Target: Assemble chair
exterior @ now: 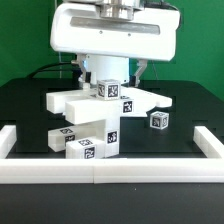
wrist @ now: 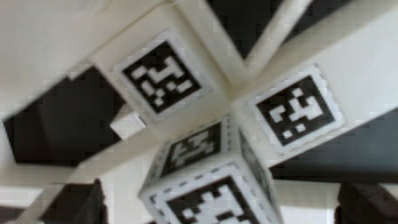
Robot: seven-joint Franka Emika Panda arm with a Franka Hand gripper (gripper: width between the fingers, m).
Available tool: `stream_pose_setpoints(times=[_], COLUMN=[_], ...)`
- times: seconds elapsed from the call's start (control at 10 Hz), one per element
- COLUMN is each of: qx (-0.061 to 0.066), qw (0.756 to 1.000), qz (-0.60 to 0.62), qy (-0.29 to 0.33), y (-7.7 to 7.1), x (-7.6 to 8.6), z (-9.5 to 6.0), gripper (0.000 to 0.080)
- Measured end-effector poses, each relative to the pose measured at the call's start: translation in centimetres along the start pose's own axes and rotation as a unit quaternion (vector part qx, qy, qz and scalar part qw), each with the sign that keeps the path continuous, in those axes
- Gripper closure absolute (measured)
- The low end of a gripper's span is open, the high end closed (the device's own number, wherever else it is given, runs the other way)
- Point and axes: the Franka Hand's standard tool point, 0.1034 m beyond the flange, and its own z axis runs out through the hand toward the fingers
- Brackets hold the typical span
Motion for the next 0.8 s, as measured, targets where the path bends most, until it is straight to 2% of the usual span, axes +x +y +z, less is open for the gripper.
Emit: stream_pose_setpoints(times=[0.4, 0.6, 0.7, 0.8], qx=[-0.006, -0.007, -0.007, -0.007], qw=[0.993, 0.993, 0.993, 0.993], qz=[-0.114, -0.117, -0.117, -0.117], qy=[-0.003, -0.005, -0.005, -0.005], y=[0.47, 0.62, 0.64, 0.65], x=[-0.10, -0.15, -0.16, -0.17], z=[0.05, 0.09, 0.11, 0.12], gripper=[0.0151, 0.0151, 0.0262, 0.0262])
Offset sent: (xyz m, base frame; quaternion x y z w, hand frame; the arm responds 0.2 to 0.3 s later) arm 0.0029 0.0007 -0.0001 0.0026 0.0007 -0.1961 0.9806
